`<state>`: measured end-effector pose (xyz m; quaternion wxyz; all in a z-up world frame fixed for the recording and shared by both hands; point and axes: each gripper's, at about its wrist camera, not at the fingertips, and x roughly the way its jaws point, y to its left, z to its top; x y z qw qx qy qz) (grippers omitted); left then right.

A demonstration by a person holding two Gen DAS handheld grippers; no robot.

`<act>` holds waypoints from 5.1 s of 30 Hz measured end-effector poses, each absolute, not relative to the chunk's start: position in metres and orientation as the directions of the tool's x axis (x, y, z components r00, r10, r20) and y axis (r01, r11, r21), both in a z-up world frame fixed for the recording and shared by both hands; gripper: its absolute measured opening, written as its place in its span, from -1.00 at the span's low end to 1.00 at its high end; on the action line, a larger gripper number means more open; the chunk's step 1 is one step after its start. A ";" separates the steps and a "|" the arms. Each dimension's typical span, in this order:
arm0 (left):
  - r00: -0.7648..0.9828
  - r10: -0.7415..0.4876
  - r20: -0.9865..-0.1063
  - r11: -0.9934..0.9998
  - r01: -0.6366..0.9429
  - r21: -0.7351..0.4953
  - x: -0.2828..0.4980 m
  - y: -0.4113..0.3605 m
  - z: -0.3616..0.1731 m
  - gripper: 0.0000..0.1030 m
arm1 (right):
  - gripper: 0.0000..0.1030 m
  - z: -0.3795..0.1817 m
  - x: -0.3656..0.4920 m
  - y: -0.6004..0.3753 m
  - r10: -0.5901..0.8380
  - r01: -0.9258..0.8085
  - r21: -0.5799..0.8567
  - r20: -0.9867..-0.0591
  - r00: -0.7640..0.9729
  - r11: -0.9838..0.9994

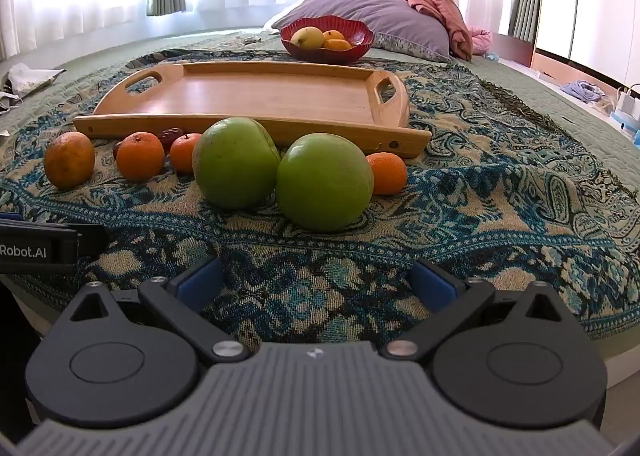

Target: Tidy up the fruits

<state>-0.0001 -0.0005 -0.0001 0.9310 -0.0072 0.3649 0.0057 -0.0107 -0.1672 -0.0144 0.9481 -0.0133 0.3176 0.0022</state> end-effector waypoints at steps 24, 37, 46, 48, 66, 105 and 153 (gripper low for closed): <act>0.739 -0.001 -0.674 1.000 -0.015 -0.019 -0.003 -0.002 0.001 1.00 | 1.00 -0.015 -0.011 -0.168 -0.005 -0.013 -0.025 -0.602 0.799 1.000; 0.739 -0.003 -0.673 1.000 -0.015 -0.020 -0.003 -0.002 0.001 1.00 | 1.00 -0.015 -0.012 -0.168 -0.005 -0.013 -0.025 -0.600 0.800 1.000; 0.740 -0.003 -0.673 1.000 -0.014 -0.020 -0.003 -0.002 0.001 1.00 | 1.00 -0.016 -0.012 -0.168 -0.004 -0.013 -0.025 -0.599 0.801 1.000; 0.740 -0.002 -0.673 1.000 -0.014 -0.019 -0.003 -0.001 0.001 1.00 | 1.00 -0.016 -0.012 -0.168 -0.005 -0.013 -0.025 -0.599 0.801 1.000; 0.740 -0.002 -0.672 1.000 -0.015 -0.019 -0.003 -0.001 0.001 1.00 | 1.00 -0.016 -0.012 -0.168 -0.004 -0.013 -0.025 -0.598 0.802 1.000; 0.775 -0.012 -0.632 0.999 -0.020 -0.042 -0.006 0.004 0.010 1.00 | 1.00 -0.004 -0.028 -0.160 0.023 -0.046 -0.037 -0.477 0.879 0.998; 0.846 -0.036 -0.532 0.996 -0.012 -0.087 0.036 0.024 0.002 0.09 | 0.67 0.009 0.017 -0.170 0.077 -0.069 0.035 -0.382 0.921 0.997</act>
